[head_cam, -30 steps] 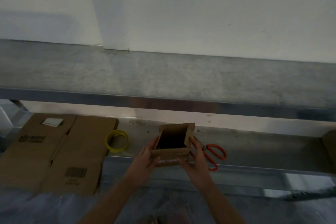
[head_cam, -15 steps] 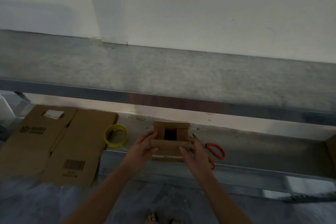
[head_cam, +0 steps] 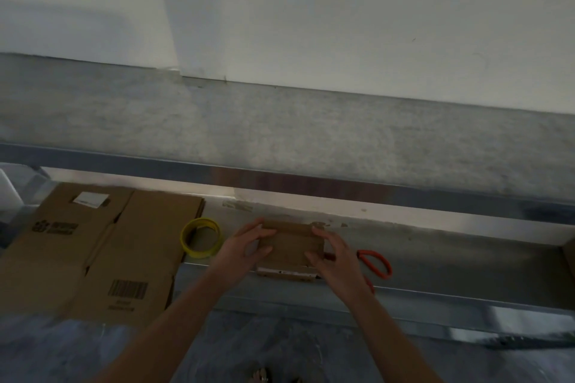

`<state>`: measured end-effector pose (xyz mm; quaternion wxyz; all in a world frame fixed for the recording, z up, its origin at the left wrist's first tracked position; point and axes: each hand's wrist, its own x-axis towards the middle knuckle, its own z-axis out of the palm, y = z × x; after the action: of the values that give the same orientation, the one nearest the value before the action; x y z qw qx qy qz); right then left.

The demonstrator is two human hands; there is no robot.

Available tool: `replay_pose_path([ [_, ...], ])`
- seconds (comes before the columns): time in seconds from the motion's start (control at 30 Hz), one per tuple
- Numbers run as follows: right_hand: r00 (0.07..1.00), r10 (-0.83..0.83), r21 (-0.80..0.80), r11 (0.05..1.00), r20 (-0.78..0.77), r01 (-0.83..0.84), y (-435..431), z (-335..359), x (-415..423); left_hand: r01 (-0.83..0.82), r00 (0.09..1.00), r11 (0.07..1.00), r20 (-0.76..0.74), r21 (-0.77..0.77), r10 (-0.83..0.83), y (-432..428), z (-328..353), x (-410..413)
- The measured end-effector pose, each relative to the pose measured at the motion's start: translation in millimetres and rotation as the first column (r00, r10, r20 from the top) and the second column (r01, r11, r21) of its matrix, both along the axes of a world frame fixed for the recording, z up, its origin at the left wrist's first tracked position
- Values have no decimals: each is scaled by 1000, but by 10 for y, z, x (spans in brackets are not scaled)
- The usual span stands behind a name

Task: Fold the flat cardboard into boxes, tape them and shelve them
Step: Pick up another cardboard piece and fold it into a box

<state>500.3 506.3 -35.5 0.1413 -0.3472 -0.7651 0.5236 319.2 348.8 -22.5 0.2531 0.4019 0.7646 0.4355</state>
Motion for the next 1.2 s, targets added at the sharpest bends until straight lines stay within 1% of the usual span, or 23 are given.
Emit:
replay_pose_path([
  [0.1, 999, -29, -57, 998, -18, 28, -20, -28, -51, -62, 997, 998, 56, 26, 60, -11, -73, -12],
  [0.2, 999, -49, -115, 992, -11, 48, 45, -1, -128, -57, 998, 998, 38, -7, 57, 67, -93, -50],
  [0.27, 998, -57, -117, 992, -2, 56, 85, 6, -162, -48, 998, 999, 35, -25, 49, 122, -100, -63],
  [0.43, 996, -88, -92, 992, 11, 89, 126, -33, -92, -11, 981, 1000, 196, -16, 14, 228, -111, -26],
  [0.53, 995, -97, -121, 988, 21, 99, 108, -123, 30, 47, 993, 988, 116, -147, -30, 265, -238, 78],
  [0.57, 995, -89, -111, 989, 43, 94, 84, -153, 56, 47, 991, 985, 128, -164, -26, 254, -287, 105],
  [0.63, 995, -68, -82, 994, 67, 73, 51, -186, 57, 27, 985, 989, 173, -142, -2, 213, -356, 114],
  [0.67, 995, -62, -78, 995, 73, 68, 46, -191, 40, 23, 986, 990, 165, -142, 0, 189, -370, 104],
  [0.8, 996, -31, -97, 995, 89, 39, 64, -202, 20, 41, 996, 985, 81, -169, -28, 148, -394, 40],
  [0.93, 997, -21, -112, 993, 72, 29, 16, -220, -59, 37, 996, 985, -78, -168, -51, 121, -410, -25],
  [1.0, 997, -5, -91, 996, 77, 12, -4, -218, -174, 17, 992, 986, -118, -165, -37, 118, -377, -105],
  [1.1, 995, 27, -91, 996, 97, -18, 43, -199, -362, 7, 993, 982, -118, -188, -30, 184, -329, -235],
  [1.2, 990, 46, -54, 998, 136, -39, 151, -204, -457, -22, 996, 980, -90, -199, 4, 275, -357, -294],
])
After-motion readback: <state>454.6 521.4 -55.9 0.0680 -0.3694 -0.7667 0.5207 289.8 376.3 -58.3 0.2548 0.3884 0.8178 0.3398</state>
